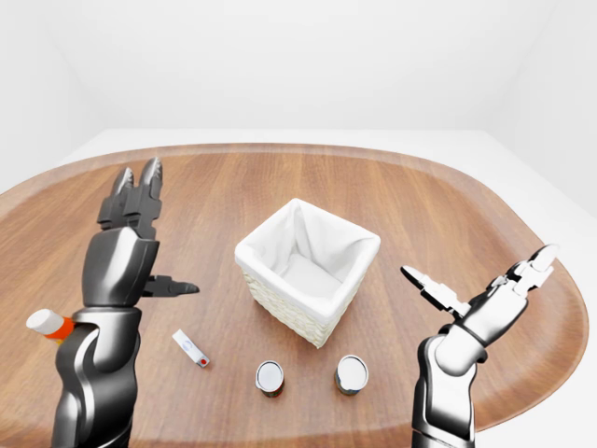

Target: Pick up the alphabet soup and the cream cheese box, and put them in the basket.

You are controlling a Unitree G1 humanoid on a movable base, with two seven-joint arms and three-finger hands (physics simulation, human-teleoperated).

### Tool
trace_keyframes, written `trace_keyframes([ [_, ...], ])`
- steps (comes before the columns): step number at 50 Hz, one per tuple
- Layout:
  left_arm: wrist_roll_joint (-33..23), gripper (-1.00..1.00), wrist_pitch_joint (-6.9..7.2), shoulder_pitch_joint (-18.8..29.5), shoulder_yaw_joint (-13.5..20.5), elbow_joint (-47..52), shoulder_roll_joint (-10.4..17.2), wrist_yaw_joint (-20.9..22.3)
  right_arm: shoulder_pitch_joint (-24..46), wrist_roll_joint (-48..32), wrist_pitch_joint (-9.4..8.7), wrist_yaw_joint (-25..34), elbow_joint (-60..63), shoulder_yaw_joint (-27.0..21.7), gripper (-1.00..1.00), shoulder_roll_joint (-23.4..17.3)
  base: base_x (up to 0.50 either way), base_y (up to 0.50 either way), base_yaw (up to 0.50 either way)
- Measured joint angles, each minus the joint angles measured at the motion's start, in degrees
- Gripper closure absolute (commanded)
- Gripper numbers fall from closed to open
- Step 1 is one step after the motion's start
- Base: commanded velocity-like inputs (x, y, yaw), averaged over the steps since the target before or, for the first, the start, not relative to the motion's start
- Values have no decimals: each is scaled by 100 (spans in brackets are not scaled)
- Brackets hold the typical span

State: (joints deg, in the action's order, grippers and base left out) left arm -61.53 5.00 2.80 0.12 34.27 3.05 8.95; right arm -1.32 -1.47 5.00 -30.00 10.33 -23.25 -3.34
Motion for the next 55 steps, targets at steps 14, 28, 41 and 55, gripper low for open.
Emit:
trace_keyframes([
  [14,-1534,-100,0,-10,170,152,-19,632,-4,-48,0,0,-5,9,-100,1,0,0,0],
  [28,-2164,-100,0,-99,274,226,-110,830,-4,-53,0,0,55,4,-100,6,0,0,0],
  [41,-2256,-100,0,-117,293,252,-137,813,-3,-40,0,0,88,4,-100,10,0,0,0],
  [55,-2345,-100,0,-228,298,343,-135,878,7,-120,0,0,13,11,-100,-1,0,0,0],
])
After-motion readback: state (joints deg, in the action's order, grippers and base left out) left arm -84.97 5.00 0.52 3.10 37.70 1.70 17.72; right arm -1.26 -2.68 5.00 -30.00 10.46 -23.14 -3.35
